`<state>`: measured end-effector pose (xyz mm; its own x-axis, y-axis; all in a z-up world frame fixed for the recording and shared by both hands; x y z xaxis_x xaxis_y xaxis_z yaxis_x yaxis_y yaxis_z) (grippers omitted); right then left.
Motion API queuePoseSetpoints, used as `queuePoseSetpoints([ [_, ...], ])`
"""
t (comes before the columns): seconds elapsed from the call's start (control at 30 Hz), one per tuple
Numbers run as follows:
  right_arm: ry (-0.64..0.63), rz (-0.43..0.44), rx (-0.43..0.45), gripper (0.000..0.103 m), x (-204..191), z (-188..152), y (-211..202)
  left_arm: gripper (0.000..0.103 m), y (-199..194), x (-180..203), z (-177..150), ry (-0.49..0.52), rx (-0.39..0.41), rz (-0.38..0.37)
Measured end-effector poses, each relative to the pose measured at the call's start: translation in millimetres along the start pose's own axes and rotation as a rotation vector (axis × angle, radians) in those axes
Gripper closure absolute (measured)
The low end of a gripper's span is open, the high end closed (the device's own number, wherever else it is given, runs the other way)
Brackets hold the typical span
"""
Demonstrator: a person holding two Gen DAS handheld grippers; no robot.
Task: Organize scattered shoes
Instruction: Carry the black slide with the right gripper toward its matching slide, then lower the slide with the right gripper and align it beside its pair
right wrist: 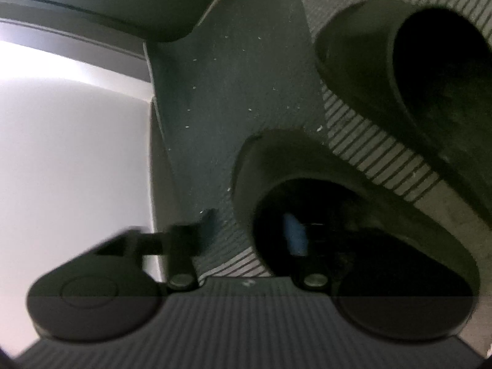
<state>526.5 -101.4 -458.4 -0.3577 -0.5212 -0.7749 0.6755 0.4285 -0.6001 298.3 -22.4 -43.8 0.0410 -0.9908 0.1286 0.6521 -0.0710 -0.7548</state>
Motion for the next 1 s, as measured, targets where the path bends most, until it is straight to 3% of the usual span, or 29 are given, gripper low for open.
queuePoseSetpoints([
  [0.2, -0.132, 0.070, -0.024, 0.033, -16.5, 1.6, -33.8, 0.000, -16.3, 7.2, -8.0, -0.015, 0.010, -0.020],
  [0.43, -0.245, 0.078, 0.042, 0.033, -11.0, 27.9, -66.7, 0.000, -16.4, 6.2, -22.0, -0.017, -0.060, -0.047],
  [0.6, -0.346, 0.000, 0.055, 0.033, 1.7, 35.0, -71.5, 0.000, -10.0, 8.9, -19.8, 0.003, -0.044, -0.031],
  [0.83, -0.524, -0.060, 0.012, 0.033, 3.3, 18.7, -54.7, 0.000, 1.2, 19.5, -19.5, 0.052, -0.048, -0.009],
  [1.0, -0.806, -0.152, -0.036, 0.034, -5.6, -4.9, -33.8, 0.000, 12.0, 28.0, -22.0, 0.065, -0.079, -0.028],
])
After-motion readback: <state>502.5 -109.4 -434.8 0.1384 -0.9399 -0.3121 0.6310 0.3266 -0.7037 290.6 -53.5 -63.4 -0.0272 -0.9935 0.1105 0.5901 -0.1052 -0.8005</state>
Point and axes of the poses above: each gripper's, at about its wrist camera, not at the fingertips, and y roughly the way its jaws point, x to its right, z to its top, the point moved 5 cm from there along y, roughly the way its jaws point, and after that the axes turned 1 degree about x, right-handed, at the moved point
